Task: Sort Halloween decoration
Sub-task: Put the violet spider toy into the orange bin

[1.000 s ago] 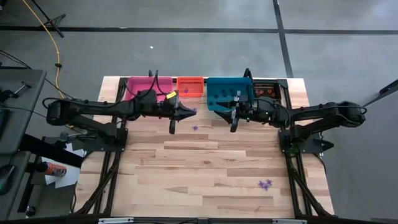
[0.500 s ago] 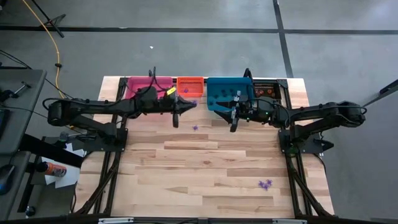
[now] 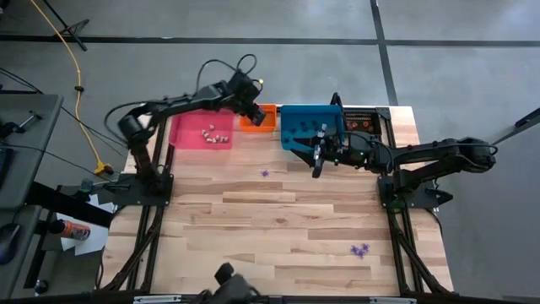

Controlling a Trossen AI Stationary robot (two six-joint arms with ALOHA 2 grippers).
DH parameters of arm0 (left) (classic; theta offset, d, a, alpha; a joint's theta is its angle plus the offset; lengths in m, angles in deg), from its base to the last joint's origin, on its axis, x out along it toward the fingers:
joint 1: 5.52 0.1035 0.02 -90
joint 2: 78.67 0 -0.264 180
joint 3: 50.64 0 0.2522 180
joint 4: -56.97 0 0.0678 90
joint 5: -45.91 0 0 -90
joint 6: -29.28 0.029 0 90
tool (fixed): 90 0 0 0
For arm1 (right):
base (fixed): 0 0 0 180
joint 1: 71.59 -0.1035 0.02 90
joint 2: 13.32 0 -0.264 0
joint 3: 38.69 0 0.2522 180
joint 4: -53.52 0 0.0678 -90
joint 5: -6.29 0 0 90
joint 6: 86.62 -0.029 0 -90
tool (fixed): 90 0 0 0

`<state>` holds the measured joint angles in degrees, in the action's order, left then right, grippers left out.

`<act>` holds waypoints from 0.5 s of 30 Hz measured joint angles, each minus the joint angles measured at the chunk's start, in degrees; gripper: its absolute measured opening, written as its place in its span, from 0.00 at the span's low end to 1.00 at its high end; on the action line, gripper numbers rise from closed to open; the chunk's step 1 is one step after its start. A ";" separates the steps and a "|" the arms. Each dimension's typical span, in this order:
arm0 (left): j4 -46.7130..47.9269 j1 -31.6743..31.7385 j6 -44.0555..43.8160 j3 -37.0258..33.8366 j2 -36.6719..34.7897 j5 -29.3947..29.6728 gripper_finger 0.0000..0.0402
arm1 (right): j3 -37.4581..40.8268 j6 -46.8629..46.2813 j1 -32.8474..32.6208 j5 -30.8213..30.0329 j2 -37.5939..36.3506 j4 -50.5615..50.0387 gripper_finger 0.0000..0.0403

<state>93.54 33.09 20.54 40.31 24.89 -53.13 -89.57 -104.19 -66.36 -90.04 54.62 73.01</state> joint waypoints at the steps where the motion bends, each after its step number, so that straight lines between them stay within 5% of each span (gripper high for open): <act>1: 1.62 0.43 -0.60 1.60 2.17 0.76 0.00 | 0.00 -0.55 0.02 -0.16 0.00 0.01 0.51; 15: 5.42 0.93 -6.19 4.23 12.90 6.80 0.00 | 0.00 -3.15 0.02 -5.25 0.00 -0.01 0.51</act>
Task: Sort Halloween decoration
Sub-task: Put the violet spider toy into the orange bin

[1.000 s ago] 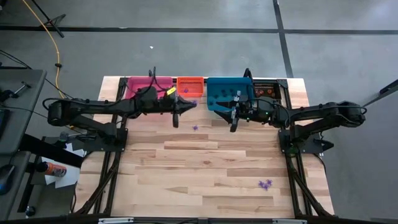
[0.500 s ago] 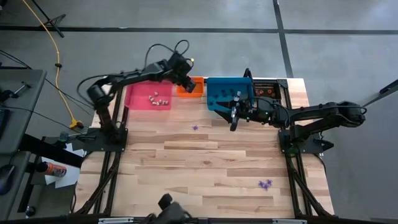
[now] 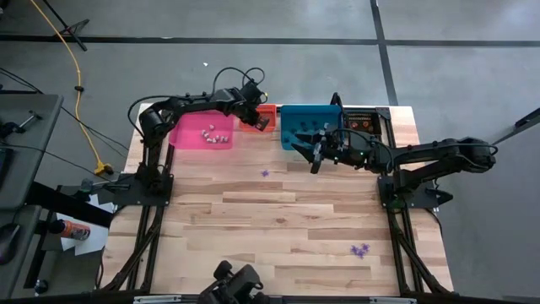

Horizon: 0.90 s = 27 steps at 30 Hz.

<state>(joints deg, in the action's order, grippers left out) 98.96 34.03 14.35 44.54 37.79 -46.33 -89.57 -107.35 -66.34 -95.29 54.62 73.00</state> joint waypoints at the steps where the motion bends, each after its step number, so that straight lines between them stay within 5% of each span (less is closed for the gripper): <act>1: 0.13 0.00 0.02 0.00 0.00 0.20 0.00 | 0.00 -0.02 -0.01 0.00 0.00 0.00 0.51; 7: -0.81 -0.31 1.72 0.00 0.00 1.66 0.05 | 0.00 -0.02 -0.02 0.02 0.00 0.00 0.51; 16: -0.67 -0.31 1.57 0.00 -0.24 1.30 0.31 | 0.00 -0.02 -0.04 0.07 0.00 0.00 0.51; 27: -2.69 -1.53 2.42 -1.27 -10.93 -12.64 0.40 | 0.00 0.05 -0.04 0.15 0.00 0.02 0.51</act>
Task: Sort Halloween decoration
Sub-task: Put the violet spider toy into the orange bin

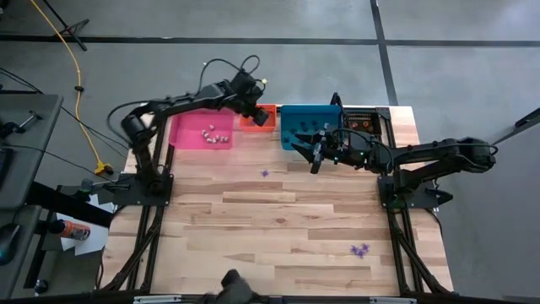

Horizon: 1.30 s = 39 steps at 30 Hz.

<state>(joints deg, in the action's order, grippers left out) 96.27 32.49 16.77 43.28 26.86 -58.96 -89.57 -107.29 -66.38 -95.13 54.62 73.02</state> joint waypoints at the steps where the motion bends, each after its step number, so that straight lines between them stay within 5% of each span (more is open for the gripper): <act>1: -2.26 -0.74 -0.60 -1.46 -2.45 -0.45 0.40 | 0.00 0.01 0.00 0.00 0.00 0.00 0.51; 12: -50.37 -16.88 -10.89 -40.52 -38.34 -1.71 0.31 | 0.00 0.12 0.00 1.86 0.00 -0.17 0.51; 17: -60.93 -24.38 -8.61 -53.37 -48.19 0.84 0.19 | 0.00 0.14 0.00 6.47 0.00 -0.14 0.51; 22: -61.52 -27.74 -4.72 -55.78 -51.72 3.39 0.02 | 0.00 0.14 -0.02 8.76 0.00 -0.17 0.51; 35: -61.31 -27.86 -3.27 -55.78 -51.99 3.91 0.00 | 0.00 -4.57 -0.02 9.09 0.00 -1.95 0.51; 39: -59.95 -27.86 -3.77 -55.78 -51.99 4.11 0.00 | 0.00 -15.97 -0.83 21.11 -0.24 -11.84 0.51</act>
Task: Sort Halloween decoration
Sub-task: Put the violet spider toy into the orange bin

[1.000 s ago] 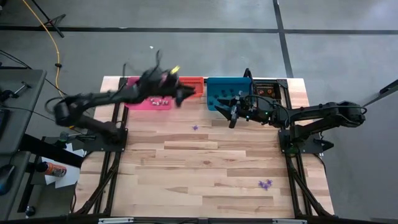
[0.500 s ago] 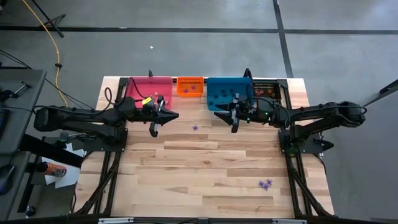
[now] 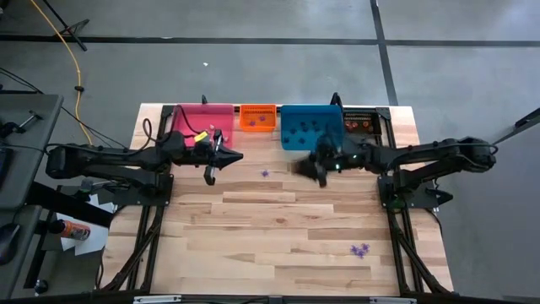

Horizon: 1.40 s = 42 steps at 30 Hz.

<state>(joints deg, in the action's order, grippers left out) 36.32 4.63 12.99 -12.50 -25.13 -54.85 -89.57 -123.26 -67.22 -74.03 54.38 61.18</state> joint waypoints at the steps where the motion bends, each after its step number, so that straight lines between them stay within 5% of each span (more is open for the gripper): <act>1: 0.34 0.00 0.00 0.00 0.00 0.04 0.00 | -0.02 -2.91 -0.88 4.10 0.00 -3.79 0.51; 5: 0.82 0.00 -0.08 0.00 0.00 0.06 0.00 | -0.02 -16.37 -8.25 10.48 0.10 -22.32 0.51; 11: 1.38 0.00 -0.09 0.02 0.00 0.06 0.00 | 0.00 -41.72 -25.39 8.52 0.71 -45.07 0.51; 16: 1.91 0.00 -0.09 0.04 0.00 0.06 0.00 | 0.78 -64.89 -38.10 7.38 3.48 -49.24 0.51; 21: 2.28 0.07 -0.09 0.04 0.02 0.04 0.00 | 2.74 -78.61 -44.52 7.53 6.53 -51.38 0.51; 30: 2.35 0.11 -1.09 0.04 0.01 0.04 0.00 | 3.26 -80.30 -45.70 12.76 11.41 -53.84 0.51; 42: 3.52 0.82 -1.64 0.04 0.02 -0.04 0.00 | 2.80 -79.84 -45.63 12.13 19.30 -51.21 0.45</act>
<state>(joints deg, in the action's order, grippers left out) 39.84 5.45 11.35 -12.46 -25.11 -54.89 -86.78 -203.10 -112.85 -61.89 73.68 9.97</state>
